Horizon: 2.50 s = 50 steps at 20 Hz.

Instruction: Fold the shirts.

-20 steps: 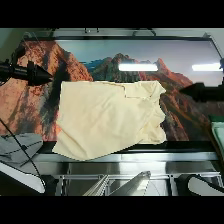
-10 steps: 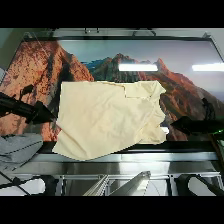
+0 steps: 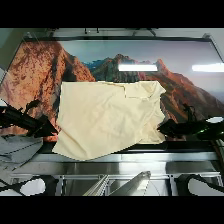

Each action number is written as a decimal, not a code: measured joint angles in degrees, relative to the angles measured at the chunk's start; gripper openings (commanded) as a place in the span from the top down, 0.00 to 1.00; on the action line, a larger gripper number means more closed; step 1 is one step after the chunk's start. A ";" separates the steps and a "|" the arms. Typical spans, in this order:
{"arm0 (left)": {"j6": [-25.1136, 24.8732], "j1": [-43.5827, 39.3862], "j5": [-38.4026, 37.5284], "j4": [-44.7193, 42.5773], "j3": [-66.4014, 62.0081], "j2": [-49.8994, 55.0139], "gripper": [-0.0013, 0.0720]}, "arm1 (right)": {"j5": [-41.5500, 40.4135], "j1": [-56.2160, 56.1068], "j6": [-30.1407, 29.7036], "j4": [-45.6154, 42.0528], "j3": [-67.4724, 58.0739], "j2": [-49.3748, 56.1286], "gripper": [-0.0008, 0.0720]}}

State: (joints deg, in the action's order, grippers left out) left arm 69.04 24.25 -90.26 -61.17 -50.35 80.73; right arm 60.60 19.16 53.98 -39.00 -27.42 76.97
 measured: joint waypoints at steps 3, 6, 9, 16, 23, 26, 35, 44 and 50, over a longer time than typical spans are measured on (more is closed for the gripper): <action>2.34 0.00 -1.36 -5.20 0.26 -0.04 0.58 | -0.07 -1.92 -0.44 1.11 -0.11 1.51 0.95; 4.72 0.02 -2.75 -10.23 0.37 -0.04 0.58 | -0.48 -2.64 -0.48 1.36 -0.98 0.76 0.95; 6.01 -0.02 -3.32 -12.37 0.44 -0.04 0.58 | -2.84 -2.64 -0.63 1.57 -1.81 -1.73 0.95; 3.08 -0.07 1.86 -9.77 0.44 1.55 0.58 | 0.24 -2.60 -0.63 6.80 -2.32 -6.67 0.95; -0.13 -1.97 3.43 -5.79 0.55 9.18 0.58 | 3.04 -2.60 -0.57 9.73 -2.36 -9.77 0.95; -0.33 -4.44 2.21 -4.70 0.52 12.15 0.59 | 3.63 -2.60 -0.46 12.07 -2.36 -11.85 0.95; -4.72 -10.75 4.04 -0.31 0.63 13.49 0.95 | 5.60 -2.49 -0.44 14.10 -2.36 -19.39 0.95; -15.82 -1.77 -12.11 43.28 -6.54 -11.54 0.95 | 14.14 14.29 -1.97 34.97 -14.47 -39.30 0.95; -17.53 9.16 -15.19 77.88 -19.50 -28.63 0.95 | 12.96 21.27 -5.09 52.74 -33.14 -47.34 0.96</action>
State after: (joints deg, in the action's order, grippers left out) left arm 51.51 33.41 -105.45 16.71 -69.84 52.10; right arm 73.56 40.42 48.88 13.74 -60.55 29.63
